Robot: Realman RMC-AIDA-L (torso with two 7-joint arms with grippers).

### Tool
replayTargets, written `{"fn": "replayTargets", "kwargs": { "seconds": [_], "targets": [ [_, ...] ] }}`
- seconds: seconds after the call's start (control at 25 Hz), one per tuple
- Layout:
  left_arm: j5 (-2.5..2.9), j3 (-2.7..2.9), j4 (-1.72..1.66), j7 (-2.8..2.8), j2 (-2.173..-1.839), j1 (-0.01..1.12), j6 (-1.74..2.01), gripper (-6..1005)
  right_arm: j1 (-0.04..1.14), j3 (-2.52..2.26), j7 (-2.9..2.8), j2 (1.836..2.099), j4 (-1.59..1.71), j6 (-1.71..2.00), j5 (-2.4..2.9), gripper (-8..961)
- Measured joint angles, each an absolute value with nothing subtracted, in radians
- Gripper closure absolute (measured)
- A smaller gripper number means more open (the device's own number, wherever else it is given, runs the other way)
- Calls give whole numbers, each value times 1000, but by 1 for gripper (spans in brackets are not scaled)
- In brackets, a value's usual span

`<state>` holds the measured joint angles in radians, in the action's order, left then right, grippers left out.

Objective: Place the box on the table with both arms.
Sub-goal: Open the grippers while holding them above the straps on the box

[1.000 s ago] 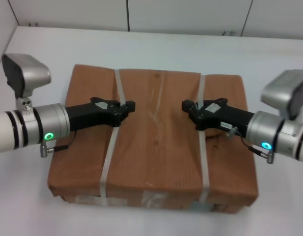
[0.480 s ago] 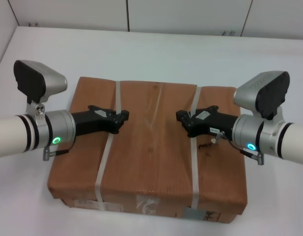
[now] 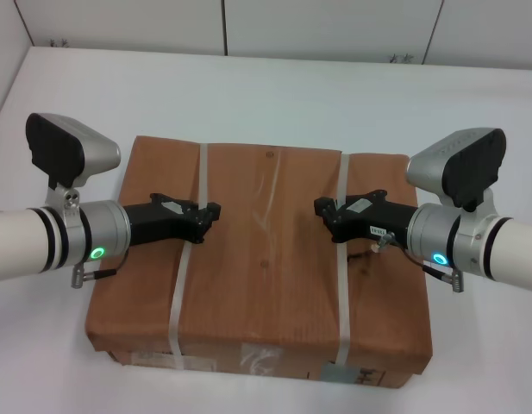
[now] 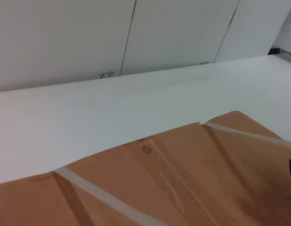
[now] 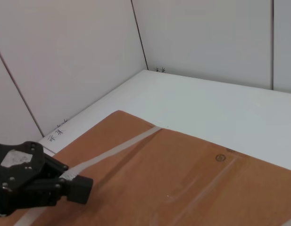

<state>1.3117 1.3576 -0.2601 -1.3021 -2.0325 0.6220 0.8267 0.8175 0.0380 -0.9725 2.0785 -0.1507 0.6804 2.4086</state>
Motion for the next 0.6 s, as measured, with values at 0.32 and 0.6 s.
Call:
{"fn": "replayTargets", "kwargs": {
  "seconds": [0.32, 0.6],
  "targets": [
    [1313, 1358, -259, -1295, -2032, 621, 825, 904, 816, 38, -973, 2078, -149, 683, 2408, 924],
    [1313, 1377, -259, -1295, -2033, 617, 813, 894, 815, 19, -1023, 2079, -151, 704, 2436, 894]
  ]
}}
